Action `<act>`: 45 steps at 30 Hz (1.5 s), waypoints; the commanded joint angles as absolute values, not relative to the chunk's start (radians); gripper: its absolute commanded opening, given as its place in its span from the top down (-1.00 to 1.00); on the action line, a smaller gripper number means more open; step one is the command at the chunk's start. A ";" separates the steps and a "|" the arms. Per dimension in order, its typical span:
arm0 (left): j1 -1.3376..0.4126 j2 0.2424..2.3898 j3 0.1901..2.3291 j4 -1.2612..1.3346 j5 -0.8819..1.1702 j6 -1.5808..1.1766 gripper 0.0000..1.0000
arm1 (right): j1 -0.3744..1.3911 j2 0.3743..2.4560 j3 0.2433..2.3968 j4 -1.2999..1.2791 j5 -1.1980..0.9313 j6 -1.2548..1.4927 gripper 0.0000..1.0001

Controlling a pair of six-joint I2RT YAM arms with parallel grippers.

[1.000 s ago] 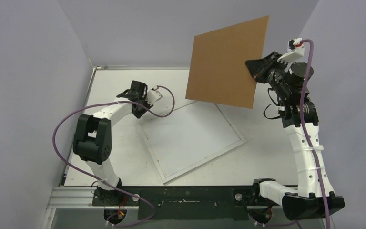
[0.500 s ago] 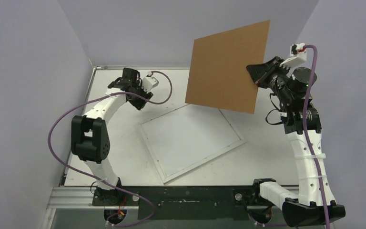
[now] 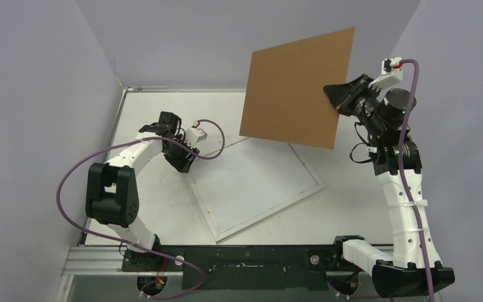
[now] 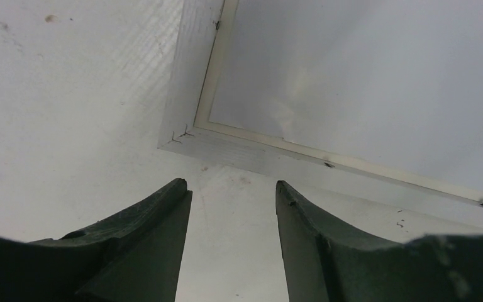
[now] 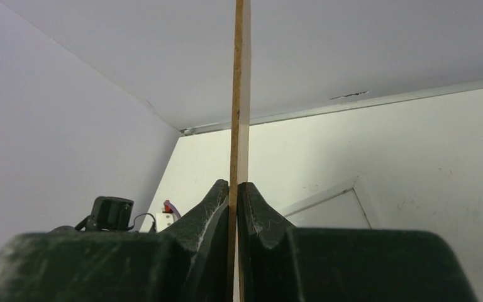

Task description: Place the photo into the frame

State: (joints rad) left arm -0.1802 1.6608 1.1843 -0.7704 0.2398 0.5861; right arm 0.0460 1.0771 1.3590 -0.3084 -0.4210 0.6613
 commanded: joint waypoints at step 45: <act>-0.189 1.734 1.160 -0.688 0.163 0.023 -0.06 | 0.038 1.072 1.353 -0.111 -0.486 0.735 0.89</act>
